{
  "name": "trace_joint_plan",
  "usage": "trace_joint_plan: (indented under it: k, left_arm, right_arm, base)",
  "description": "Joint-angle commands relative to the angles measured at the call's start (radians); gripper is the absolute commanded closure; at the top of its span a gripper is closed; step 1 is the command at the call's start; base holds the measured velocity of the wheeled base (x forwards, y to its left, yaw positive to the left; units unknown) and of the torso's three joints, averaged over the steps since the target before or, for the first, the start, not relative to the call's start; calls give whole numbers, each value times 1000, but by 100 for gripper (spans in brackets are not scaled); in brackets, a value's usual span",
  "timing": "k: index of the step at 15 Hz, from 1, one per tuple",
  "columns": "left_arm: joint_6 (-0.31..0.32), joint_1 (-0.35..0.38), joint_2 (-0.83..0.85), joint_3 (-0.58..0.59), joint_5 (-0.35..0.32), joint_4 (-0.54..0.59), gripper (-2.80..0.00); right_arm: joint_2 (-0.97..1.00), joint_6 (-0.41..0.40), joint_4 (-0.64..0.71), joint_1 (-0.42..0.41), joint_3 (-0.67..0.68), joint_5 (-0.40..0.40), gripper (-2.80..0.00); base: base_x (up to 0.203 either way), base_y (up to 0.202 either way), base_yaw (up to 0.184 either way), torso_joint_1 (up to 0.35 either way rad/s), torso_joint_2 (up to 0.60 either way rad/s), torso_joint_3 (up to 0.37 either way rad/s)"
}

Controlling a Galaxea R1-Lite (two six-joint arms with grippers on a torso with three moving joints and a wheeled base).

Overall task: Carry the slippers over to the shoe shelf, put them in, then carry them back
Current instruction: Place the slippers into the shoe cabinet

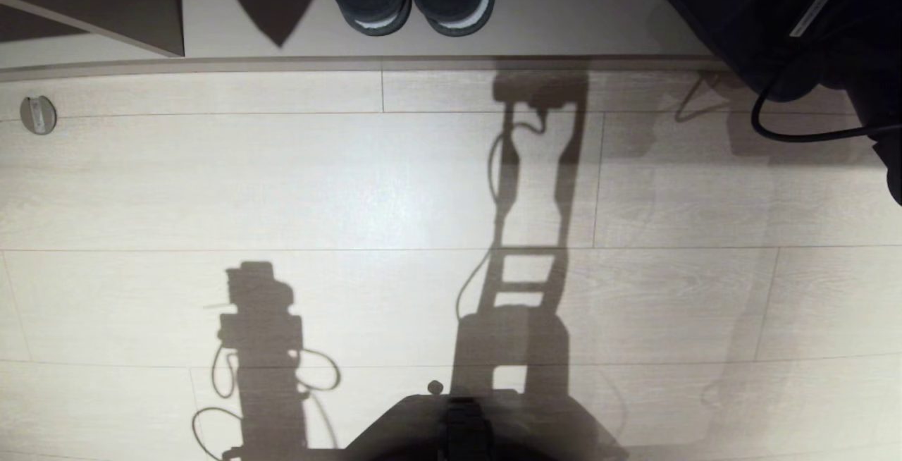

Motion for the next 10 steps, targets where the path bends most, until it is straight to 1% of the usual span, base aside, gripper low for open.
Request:
trace_joint_plan:
  k: [1, 3, 5, 6, 10]
  left_arm:
    - [0, 0, -1, 2, 1, 0, 0]
    - [0, 0, -1, 2, 1, 0, 0]
    - [0, 0, -1, 2, 1, 0, 0]
    - [0, 0, -1, 2, 1, 0, 0]
    - [0, 0, -1, 2, 1, 0, 0]
  right_arm:
    - [-13, 0, -6, 4, 11, 5, -280]
    - [-61, 3, -4, 24, 115, 64, -280]
    - [-110, 22, -5, 46, 179, 130, -280]
    - [-115, 31, -6, 51, 188, 144, -280]
    - [-146, 30, -3, 53, 215, 146, -280]
  base:
    - [0, 0, 0, 0, 0, 0]
    - [0, 0, 0, 0, 0, 0]
    - [0, 0, 0, 0, 0, 0]
    - [0, 0, 0, 0, 0, 0]
    - [0, 0, 0, 0, 0, 0]
